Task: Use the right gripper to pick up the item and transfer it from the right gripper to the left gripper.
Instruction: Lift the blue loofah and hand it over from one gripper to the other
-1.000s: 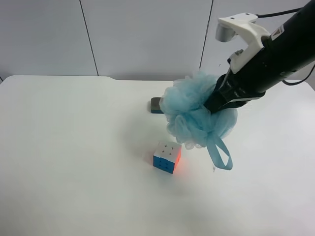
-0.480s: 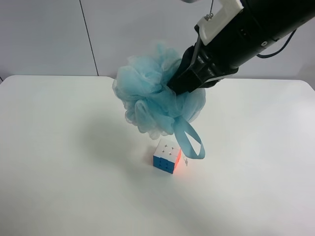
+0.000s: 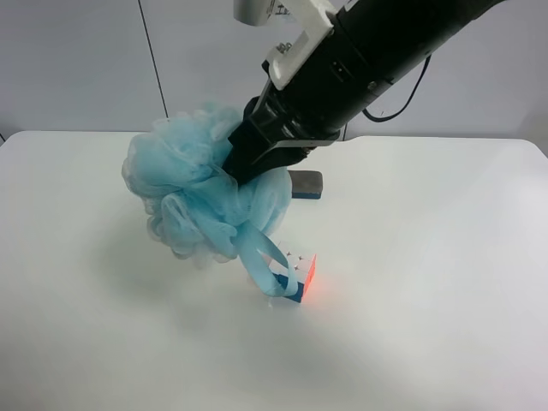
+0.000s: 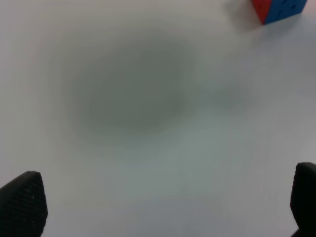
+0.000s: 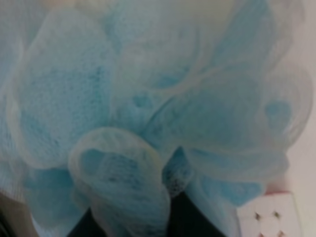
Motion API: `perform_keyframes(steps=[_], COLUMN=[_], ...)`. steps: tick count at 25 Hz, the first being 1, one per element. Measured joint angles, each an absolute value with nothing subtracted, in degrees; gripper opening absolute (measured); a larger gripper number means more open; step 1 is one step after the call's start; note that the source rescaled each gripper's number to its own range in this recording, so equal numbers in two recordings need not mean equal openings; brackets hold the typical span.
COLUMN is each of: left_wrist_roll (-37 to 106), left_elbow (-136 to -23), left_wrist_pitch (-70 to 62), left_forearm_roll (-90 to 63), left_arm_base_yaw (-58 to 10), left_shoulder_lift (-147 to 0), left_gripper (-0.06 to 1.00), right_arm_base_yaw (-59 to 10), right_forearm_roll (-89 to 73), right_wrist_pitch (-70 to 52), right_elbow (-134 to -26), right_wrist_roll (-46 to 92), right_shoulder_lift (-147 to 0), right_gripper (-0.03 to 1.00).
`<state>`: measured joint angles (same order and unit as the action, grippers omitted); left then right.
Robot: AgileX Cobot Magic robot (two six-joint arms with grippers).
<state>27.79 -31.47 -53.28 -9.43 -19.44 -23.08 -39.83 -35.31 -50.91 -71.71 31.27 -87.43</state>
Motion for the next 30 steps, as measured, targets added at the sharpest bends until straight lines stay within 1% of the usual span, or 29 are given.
perform_keyframes(steps=[10,14,21,30], left_wrist_roll=[29.07,29.07,29.66,29.71], left_elbow=[-37.71,-39.52,-41.08,-43.02], left_wrist_pitch=[-46.31,-42.77,-37.32,-31.76], left_forearm_roll=[-7.08,-6.66,-6.5,-6.31], left_arm_base_yaw=[-31.87,-35.3,-39.06,-40.71], left_shoulder_lift=[-38.13,-44.58,-53.57,-58.7], left_gripper=[1.0,1.0,1.0,1.0], right_arm_base_yaw=[-39.83,-39.83,-39.83,-40.21], right_forearm_roll=[-47.69,-50.02,-54.72,-55.67], right_wrist_pitch=[-51.07,-50.8,-47.15,-46.34], right_elbow=[-72.78,-72.8,-72.82,-72.82], right_wrist_roll=[36.67,37.67,39.14,39.14], right_shoulder_lift=[-92.12,-93.33,-93.97,-93.97], right_gripper=[0.01,0.01,0.01,0.01])
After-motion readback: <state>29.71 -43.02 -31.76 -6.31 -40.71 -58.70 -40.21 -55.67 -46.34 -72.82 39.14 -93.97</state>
